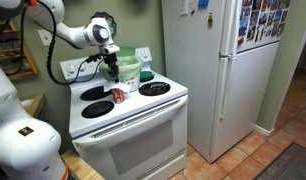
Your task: Use the paper towel to lift the coke can and throw it in the bin
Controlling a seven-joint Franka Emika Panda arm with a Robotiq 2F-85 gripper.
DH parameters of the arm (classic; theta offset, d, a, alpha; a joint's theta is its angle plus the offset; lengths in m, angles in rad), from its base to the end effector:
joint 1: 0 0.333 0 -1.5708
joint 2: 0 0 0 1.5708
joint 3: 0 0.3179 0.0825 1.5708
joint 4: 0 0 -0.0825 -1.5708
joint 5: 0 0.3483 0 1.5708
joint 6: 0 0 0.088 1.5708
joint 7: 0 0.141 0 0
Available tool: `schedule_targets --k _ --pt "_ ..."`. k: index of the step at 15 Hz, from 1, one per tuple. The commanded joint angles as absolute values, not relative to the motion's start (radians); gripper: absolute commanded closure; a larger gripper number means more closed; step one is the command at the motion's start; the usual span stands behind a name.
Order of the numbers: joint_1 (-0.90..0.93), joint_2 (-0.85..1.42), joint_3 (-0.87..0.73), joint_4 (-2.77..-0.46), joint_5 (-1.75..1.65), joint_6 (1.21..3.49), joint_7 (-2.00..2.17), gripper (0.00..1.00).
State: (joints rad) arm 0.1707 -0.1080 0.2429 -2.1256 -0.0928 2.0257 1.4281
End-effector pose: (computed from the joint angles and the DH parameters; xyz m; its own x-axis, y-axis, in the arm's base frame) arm 0.4485 0.1903 0.4405 0.5583 -0.8225 0.1084 -0.8281 -0.5604 0.0134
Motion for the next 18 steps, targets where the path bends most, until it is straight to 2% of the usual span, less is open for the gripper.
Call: schedule_targets --k 1,18 --pt "0.173 -0.108 0.240 -2.123 -0.093 2.023 1.428 0.99" --pt "0.178 -0.086 0.259 -2.186 -0.141 2.098 1.690 1.00"
